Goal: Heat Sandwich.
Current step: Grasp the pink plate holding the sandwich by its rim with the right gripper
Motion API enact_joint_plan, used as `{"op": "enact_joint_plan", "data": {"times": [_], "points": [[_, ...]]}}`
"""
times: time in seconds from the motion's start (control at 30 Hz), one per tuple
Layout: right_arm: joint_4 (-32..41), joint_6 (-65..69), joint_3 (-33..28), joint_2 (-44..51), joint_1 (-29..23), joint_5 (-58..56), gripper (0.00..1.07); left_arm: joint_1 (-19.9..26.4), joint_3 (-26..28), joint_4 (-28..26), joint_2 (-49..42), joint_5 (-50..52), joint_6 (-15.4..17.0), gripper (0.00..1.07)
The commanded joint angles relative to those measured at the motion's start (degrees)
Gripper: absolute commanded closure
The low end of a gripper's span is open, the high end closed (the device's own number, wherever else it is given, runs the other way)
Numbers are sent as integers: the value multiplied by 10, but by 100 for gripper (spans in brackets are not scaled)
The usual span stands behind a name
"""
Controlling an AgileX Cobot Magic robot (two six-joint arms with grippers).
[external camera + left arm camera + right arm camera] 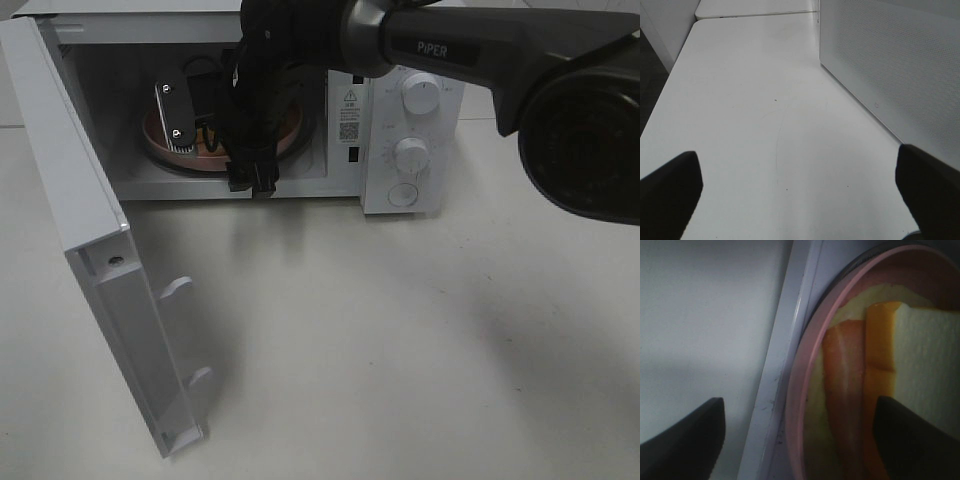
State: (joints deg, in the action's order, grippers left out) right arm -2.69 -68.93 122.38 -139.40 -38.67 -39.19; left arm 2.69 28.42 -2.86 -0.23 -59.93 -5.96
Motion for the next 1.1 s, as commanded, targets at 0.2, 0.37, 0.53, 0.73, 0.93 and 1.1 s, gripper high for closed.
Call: {"op": "enact_joint_plan", "data": {"times": [0.2,0.37,0.53,0.73,0.93,1.1], "points": [[20,3,31,-36,-2,-5,30,2,-1,-4,-10,5,1,9],[22,2,51,-58,-2,4,31,2,-1,-4,-10,5,1,9],[42,2,66,-81,-2,14,31,2,-1,-4,-10,5,1,9],[52,2,71,-93,-2,23,33,2,-1,-4,-10,5,1,9],[52,3,71,-93,-2,29,73,2,-1,-4,-10,5,1,9],[54,6,71,-93,-2,15,107,2,-1,-4,-10,5,1,9]]}}
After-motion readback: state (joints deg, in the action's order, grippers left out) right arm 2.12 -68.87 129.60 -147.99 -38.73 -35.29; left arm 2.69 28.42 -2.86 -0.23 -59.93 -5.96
